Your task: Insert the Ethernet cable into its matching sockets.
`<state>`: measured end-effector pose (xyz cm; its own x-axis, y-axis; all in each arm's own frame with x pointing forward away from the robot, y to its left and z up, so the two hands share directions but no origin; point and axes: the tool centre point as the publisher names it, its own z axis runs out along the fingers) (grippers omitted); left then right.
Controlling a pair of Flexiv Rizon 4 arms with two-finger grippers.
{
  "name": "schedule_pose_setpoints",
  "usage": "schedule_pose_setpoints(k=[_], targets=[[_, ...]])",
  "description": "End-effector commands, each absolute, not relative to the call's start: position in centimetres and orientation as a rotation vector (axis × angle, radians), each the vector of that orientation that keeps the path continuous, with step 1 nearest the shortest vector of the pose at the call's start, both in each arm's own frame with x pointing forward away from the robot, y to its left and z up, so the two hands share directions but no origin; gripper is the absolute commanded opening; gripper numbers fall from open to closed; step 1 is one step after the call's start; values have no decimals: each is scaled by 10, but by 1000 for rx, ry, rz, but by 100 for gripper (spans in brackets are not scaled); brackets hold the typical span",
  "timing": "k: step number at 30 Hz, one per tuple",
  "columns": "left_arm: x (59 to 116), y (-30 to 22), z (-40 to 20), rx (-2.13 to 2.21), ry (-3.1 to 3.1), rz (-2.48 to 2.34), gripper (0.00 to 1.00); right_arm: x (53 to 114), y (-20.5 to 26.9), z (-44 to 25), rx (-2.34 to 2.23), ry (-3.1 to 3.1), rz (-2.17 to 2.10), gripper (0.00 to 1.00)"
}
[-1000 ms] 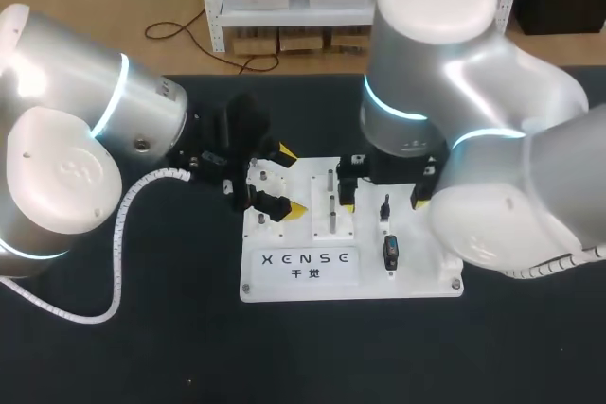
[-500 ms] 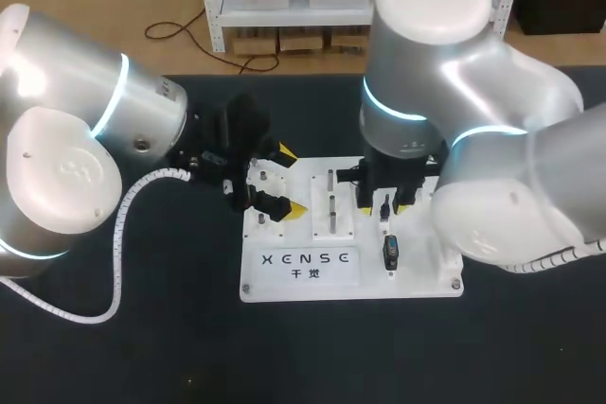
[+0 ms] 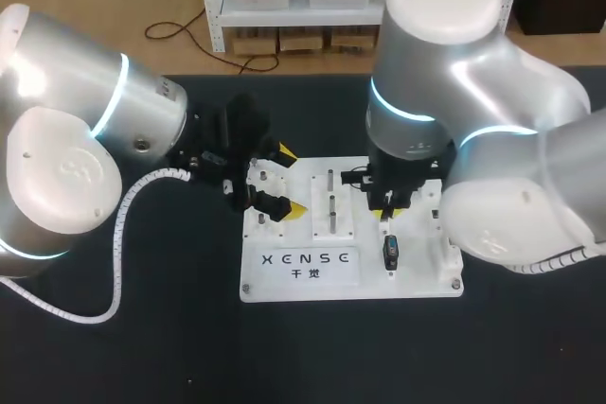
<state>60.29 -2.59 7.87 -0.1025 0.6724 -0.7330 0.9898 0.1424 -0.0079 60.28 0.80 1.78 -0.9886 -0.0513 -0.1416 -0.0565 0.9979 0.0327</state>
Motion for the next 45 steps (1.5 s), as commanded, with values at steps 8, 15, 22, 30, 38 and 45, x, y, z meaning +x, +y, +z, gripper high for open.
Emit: schedule_pose_setpoints(k=[8, 15, 22, 30, 38, 45], targets=[[604, -27, 79, 1592, 1848, -698, 100, 601, 2, 40, -60, 2978, 83, 0], [604, -27, 79, 1592, 1848, -698, 100, 600, -13, 59, -37, 2984, 103, 0], [604, -27, 79, 1592, 1848, -698, 100, 596, -32, 65, -5, 2993, 78, 0], [604, -27, 79, 1592, 1848, -698, 100, 592, -51, 54, 20, 3014, 74, 0], [604, -27, 79, 1592, 1848, -698, 100, 597, -61, 48, 18, 3016, 51, 0], [604, -27, 79, 1592, 1848, -698, 100, 602, -63, 44, 14, 3019, 55, 0]])
